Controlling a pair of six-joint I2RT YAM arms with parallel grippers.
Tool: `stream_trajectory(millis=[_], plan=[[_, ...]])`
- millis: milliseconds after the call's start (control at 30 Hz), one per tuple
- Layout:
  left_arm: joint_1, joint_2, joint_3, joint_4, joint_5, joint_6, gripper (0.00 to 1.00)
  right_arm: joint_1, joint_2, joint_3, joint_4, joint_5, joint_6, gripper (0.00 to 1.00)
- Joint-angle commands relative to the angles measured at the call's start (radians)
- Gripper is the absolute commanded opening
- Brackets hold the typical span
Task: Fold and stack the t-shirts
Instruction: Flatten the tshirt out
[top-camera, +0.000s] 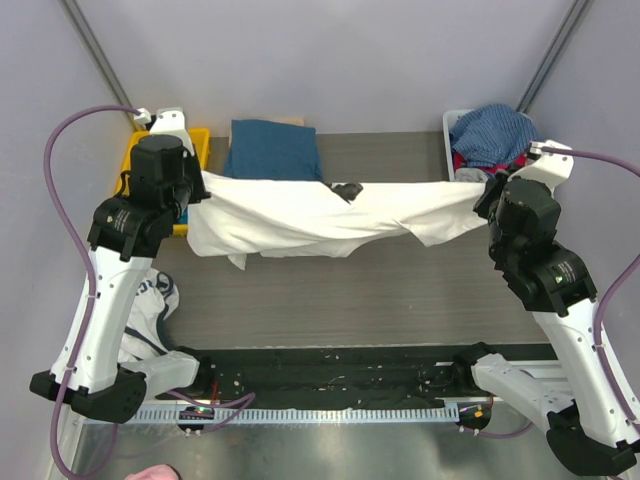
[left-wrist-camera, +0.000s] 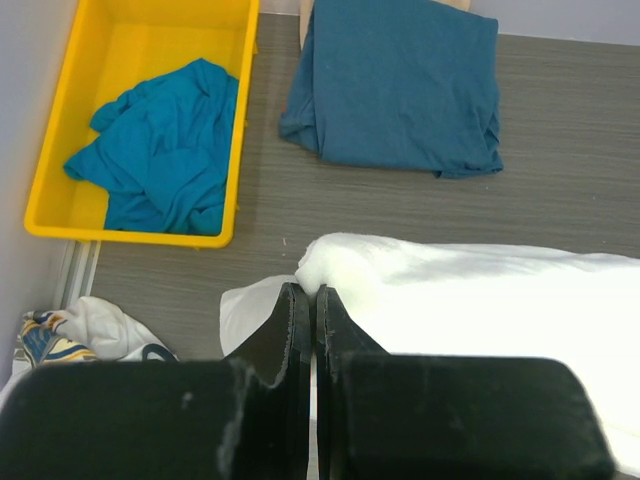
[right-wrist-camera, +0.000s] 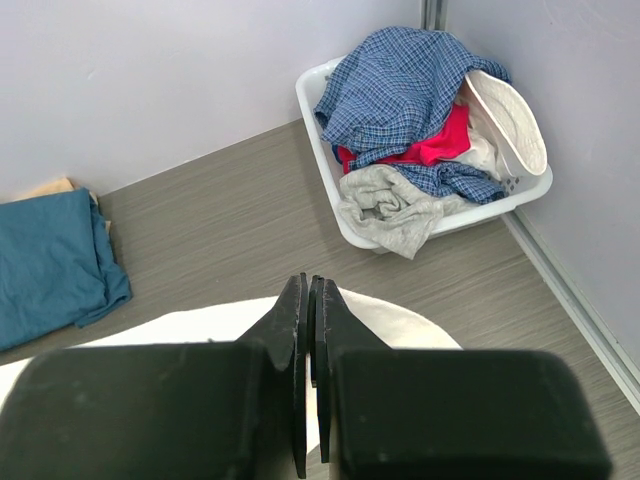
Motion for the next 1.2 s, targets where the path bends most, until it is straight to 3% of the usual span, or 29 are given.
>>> stream_trajectory(millis=[0,667,900,1133,1167], plan=[[0.009,-0.028,0.007,0.021,0.000,0.005,0.00,-0.006,-0.017,0.013,0.011,0.016,0.001,0.01],[0.009,-0.033,-0.089,0.050,0.023,-0.012,0.00,-0.004,-0.011,-0.017,0.001,0.021,0.001,0.01],[0.009,-0.016,-0.232,0.114,0.060,-0.002,0.00,-0.006,0.005,-0.073,-0.039,-0.012,0.038,0.01],[0.015,0.191,-0.065,0.240,0.073,0.007,0.00,-0.006,0.136,-0.040,0.102,0.094,0.001,0.01],[0.018,0.223,0.014,0.237,0.073,0.008,0.00,-0.006,0.156,-0.025,0.128,0.110,-0.002,0.01]])
